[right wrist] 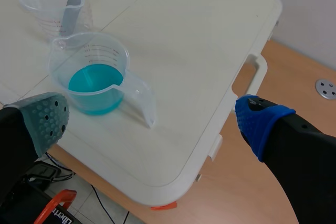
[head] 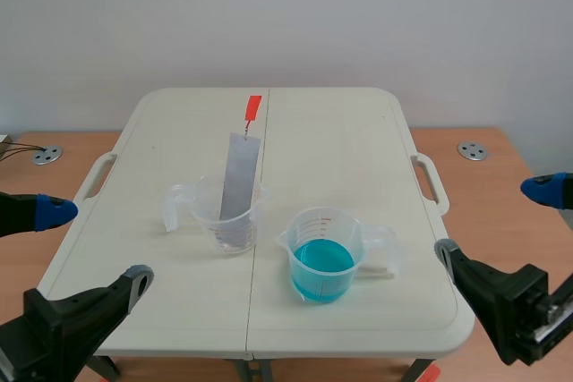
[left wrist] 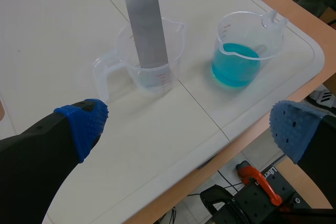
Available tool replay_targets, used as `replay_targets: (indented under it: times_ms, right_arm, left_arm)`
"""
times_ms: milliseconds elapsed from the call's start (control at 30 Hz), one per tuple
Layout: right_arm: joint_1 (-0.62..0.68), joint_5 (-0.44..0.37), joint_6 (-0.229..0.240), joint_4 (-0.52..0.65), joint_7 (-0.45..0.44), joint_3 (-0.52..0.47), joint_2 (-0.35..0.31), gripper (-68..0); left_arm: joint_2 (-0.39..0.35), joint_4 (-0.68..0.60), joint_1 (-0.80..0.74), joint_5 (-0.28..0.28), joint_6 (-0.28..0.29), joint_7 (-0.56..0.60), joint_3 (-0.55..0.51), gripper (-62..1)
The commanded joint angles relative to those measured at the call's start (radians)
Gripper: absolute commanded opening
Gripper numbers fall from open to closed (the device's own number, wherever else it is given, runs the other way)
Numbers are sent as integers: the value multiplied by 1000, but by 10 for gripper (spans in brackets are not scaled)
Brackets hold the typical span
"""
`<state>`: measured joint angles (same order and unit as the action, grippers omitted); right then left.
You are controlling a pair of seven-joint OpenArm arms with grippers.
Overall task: Hold the metal plate by the orange handle, dip it into the blue solution, take it out and point at it, then put the plate back in the beaker on the left.
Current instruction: 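Lift the metal plate out of the left beaker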
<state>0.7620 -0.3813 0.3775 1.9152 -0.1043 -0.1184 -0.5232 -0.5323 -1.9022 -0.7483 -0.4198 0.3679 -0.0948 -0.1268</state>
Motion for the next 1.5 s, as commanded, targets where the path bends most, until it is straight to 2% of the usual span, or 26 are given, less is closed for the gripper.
replay_targets:
  times_ms: [0, 1233, 1467]
  right_arm:
    - [-11, -3, -4, 12, 9, -5, 0, -12]
    - [-17, -4, -3, 12, 8, -5, 0, -12]
    - [-50, -8, 11, 12, 22, -5, 0, -12]
  left_arm:
    - [0, -7, 4, -6, -3, 14, 3, 14]
    - [0, -7, 4, -6, -6, 15, 3, 14]
    - [0, -7, 4, -6, -6, 16, 3, 14]
